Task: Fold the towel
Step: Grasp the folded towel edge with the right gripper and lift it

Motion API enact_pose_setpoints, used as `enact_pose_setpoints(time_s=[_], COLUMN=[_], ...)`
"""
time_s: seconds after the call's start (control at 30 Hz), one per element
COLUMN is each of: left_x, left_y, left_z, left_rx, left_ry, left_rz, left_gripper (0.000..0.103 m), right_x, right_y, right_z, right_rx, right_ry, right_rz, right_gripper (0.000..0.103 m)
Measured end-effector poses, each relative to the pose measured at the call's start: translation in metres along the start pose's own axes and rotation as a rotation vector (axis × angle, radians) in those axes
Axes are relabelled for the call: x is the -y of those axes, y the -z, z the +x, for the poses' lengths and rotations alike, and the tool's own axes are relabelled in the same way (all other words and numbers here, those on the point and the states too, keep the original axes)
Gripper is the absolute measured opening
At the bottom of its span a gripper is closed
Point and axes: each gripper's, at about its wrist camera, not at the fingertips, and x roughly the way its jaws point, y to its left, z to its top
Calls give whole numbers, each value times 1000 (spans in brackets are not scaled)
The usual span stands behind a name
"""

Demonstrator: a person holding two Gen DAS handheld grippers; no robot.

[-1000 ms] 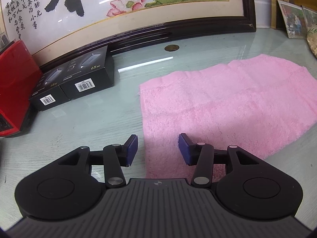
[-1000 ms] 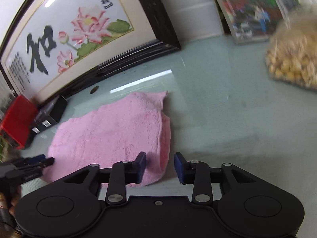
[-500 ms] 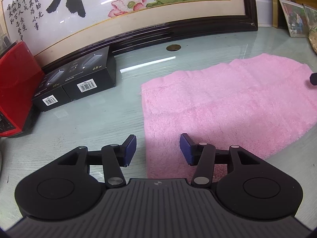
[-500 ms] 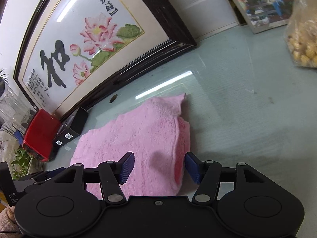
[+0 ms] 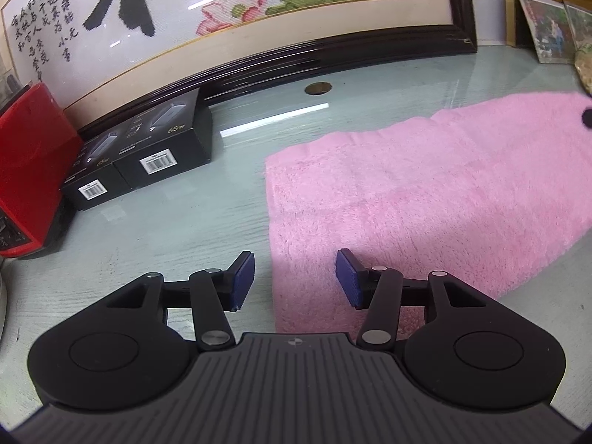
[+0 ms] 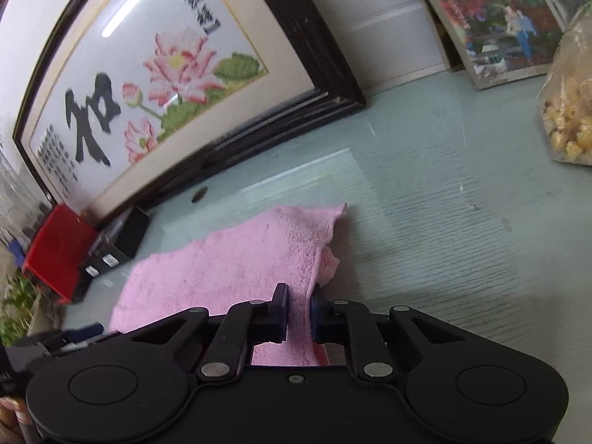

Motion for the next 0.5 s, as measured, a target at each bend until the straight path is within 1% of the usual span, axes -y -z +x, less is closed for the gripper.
enact_pose_setpoints(time_s=[0.1,0.27,0.43,0.5], left_x=[3,-2,-14,-22], left_y=[1,4,5,7], left_z=[-1,0,1,-1], left_rx=[7,18,22,17], left_ry=[10,42,99,107], left_rz=[6,-20,-51,-80], left_gripper=[48,48,48,48], right_x=[-13,-42,-81,-96], right_y=[-5,-15,-8,-5], right_z=[-13,-27,10,25], right_rx=[27,52,-22,-52], right_ry=[-16,-57,-82,-92], right_rz=[1,-21,-97,-127], right_gripper=[10,10,10,10])
